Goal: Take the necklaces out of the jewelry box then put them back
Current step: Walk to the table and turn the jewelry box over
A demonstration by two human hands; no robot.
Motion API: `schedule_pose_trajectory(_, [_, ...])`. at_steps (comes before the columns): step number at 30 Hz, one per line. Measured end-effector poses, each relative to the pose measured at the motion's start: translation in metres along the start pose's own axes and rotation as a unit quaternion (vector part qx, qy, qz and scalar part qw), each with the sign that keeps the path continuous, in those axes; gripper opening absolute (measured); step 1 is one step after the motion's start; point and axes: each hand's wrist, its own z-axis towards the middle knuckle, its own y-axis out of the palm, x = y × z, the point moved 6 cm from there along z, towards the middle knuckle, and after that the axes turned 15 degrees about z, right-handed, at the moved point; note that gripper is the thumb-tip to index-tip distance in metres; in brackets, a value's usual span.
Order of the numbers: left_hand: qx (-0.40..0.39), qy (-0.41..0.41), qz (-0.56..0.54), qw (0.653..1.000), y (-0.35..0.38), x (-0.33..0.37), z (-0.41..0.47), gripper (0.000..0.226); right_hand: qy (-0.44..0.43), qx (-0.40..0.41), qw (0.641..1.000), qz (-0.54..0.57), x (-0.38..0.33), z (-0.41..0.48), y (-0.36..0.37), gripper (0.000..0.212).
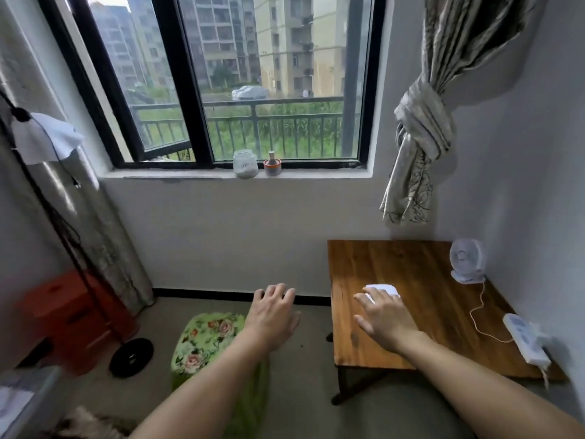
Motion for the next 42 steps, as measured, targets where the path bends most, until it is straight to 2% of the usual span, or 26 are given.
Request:
schedule_pose_trajectory(6, [-0.008,0.017,-0.015,1.0,0.051,-0.039,0.089,0.044,0.016,-0.012,1.0,-0.008,0.018,0.098,0.036,0.043])
schedule_pose_trajectory(17, [-0.028,0.186,-0.029,0.982,0.127,-0.079,0.266,0.043,0.166,0.005,0.986,0.011,0.057,0.213,0.078,0.044])
schedule_pose_trajectory(27, [-0.039,0.351,-0.04,0.935,0.153,0.03,0.368,0.044,0.324,-0.003,0.946,0.03,0.151,0.196,0.089,0.048])
schedule_pose_trajectory(33, [-0.06,0.423,-0.011,0.904,0.182,0.08,0.408,0.046,0.423,-0.012,0.904,0.057,0.212,0.182,0.113,0.052])
schedule_pose_trajectory(38, [-0.087,0.478,-0.003,0.874,0.209,0.108,0.43,0.04,0.476,-0.023,0.875,0.082,0.222,0.171,0.135,0.051])
schedule_pose_trajectory(42, [-0.096,0.533,0.005,0.841,0.228,0.139,0.448,0.049,0.532,0.0,0.841,0.1,0.226,0.158,0.147,0.05])
